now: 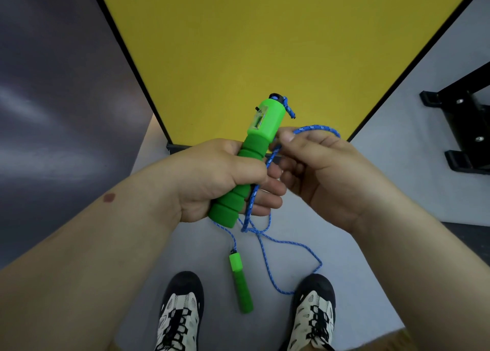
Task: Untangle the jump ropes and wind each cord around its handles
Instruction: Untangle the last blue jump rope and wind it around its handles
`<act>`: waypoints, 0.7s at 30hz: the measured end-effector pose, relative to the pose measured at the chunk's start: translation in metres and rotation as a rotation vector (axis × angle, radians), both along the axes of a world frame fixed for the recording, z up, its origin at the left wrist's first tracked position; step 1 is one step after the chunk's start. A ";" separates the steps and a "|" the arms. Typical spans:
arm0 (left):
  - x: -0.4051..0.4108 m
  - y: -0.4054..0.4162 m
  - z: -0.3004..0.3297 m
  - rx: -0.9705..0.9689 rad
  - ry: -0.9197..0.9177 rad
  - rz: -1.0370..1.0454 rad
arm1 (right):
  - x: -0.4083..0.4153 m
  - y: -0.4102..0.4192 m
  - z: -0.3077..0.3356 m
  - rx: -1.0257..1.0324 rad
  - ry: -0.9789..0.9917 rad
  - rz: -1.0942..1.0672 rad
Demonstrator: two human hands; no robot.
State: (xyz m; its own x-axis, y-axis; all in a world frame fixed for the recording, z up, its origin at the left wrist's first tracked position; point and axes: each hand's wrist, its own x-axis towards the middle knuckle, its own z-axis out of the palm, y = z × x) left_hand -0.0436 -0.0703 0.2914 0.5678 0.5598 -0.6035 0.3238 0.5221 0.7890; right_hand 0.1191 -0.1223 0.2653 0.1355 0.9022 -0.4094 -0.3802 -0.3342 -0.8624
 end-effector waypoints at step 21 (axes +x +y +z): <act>0.000 0.001 0.002 0.018 -0.023 -0.046 | -0.006 -0.001 -0.002 -0.023 -0.053 0.037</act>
State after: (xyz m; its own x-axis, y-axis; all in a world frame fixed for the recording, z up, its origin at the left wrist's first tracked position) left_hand -0.0438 -0.0693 0.2929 0.6066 0.5437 -0.5799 0.3284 0.4929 0.8057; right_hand 0.1134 -0.1238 0.2628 0.1242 0.8973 -0.4235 -0.3212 -0.3675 -0.8728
